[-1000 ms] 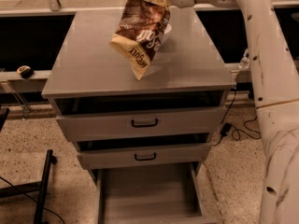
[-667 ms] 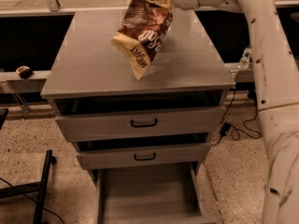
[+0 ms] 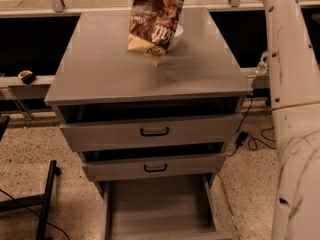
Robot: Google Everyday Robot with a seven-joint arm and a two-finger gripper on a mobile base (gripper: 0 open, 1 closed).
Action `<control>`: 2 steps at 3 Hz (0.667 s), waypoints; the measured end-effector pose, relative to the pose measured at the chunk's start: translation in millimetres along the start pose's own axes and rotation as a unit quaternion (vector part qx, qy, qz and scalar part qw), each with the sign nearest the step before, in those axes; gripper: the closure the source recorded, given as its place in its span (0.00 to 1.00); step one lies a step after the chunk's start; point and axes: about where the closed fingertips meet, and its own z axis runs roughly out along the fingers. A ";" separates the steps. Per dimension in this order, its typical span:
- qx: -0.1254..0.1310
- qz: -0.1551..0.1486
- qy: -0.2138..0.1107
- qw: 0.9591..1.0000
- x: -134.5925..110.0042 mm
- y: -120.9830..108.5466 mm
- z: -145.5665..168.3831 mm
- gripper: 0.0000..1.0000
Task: Pick brown chip bag from bottom drawer and place on counter
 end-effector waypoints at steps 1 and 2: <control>0.014 -0.020 0.001 1.000 0.5 -39.0 -0.5 1.00; 0.013 -0.016 -0.002 1.000 -2.0 -34.6 3.8 1.00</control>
Offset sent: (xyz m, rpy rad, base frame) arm -0.0038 0.0062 0.0327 -0.0004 -0.0412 0.0076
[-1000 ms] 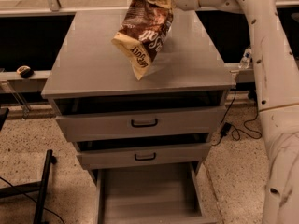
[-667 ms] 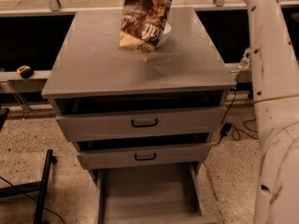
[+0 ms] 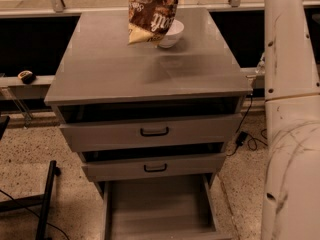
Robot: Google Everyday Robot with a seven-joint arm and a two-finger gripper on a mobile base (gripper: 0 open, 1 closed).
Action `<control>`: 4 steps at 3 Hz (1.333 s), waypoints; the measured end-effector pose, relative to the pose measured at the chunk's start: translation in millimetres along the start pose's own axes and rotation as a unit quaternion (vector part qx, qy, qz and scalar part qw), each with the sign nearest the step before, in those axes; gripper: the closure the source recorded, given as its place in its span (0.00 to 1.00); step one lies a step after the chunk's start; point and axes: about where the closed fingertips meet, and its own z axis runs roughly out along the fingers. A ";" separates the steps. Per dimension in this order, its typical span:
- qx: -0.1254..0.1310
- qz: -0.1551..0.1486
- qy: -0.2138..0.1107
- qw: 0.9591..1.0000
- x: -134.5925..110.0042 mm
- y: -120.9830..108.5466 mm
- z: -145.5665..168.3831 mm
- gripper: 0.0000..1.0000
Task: Pick brown chip bag from bottom drawer and place on counter
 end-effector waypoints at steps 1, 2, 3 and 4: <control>0.013 -0.010 0.016 1.000 -0.6 12.8 -4.8 1.00; 0.035 -0.005 0.062 0.997 1.8 28.8 -29.8 1.00; 0.031 -0.002 0.117 0.993 -5.5 70.5 -74.6 1.00; -0.008 -0.005 0.092 0.996 -46.4 115.7 -59.6 1.00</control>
Offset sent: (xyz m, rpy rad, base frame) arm -0.0678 -0.0199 -0.1627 0.0045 0.0031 -0.2034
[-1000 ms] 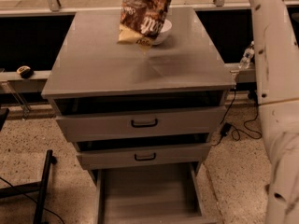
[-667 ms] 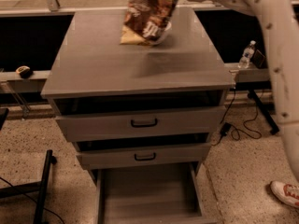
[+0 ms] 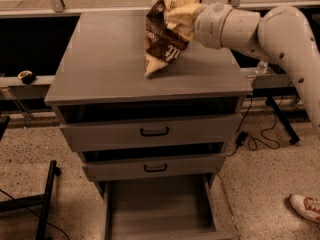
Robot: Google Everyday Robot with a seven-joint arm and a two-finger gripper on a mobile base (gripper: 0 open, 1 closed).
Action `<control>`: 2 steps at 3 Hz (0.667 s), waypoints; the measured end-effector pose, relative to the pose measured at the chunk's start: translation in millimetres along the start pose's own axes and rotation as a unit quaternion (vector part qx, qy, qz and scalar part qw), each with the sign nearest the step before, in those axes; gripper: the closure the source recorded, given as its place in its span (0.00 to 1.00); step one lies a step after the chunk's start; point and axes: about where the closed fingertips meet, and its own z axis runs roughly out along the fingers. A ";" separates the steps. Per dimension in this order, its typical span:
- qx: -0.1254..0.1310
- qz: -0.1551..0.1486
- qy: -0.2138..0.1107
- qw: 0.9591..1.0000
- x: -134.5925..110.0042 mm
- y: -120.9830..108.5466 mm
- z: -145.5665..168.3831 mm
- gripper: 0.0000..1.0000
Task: Pick brown chip bag from bottom drawer and place on counter
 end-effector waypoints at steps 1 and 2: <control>-0.058 -0.019 -0.033 0.998 -34.3 31.8 7.8 1.00; -0.106 0.002 -0.051 0.993 -44.4 51.7 3.9 0.79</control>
Offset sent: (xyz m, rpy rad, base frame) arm -0.0373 0.0112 -0.0867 -0.2384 0.2837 0.0600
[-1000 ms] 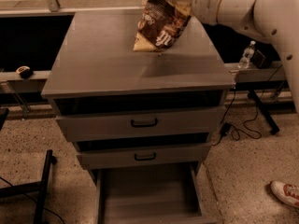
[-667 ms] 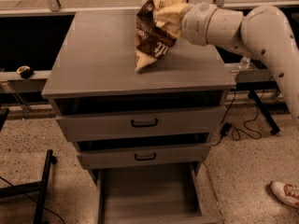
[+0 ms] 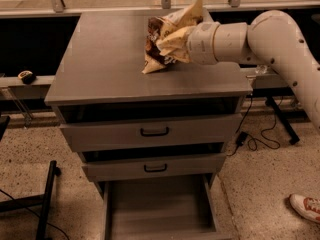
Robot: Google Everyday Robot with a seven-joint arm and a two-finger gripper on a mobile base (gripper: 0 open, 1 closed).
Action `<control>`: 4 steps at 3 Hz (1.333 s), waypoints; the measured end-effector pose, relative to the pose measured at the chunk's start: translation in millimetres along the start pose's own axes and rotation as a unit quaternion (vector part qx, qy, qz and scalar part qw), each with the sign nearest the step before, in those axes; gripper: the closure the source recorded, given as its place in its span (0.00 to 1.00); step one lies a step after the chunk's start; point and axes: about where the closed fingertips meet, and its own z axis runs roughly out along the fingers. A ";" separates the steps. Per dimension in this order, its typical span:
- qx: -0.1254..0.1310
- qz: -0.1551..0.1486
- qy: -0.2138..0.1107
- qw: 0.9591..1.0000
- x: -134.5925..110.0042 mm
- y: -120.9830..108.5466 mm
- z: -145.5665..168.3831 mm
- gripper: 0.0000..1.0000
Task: Pick brown chip bag from bottom drawer and place on counter
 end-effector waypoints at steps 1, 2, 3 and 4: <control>-0.004 0.004 -0.003 1.000 -1.0 2.8 0.1 0.56; -0.004 0.004 -0.003 1.000 -1.0 2.8 0.1 0.33; -0.004 0.004 -0.003 1.000 -1.0 2.8 0.0 0.09; -0.022 0.015 -0.009 1.000 4.8 13.7 -10.9 0.00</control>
Offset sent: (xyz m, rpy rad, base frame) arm -0.0008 -0.0004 -0.0028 -0.0015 0.0124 0.0008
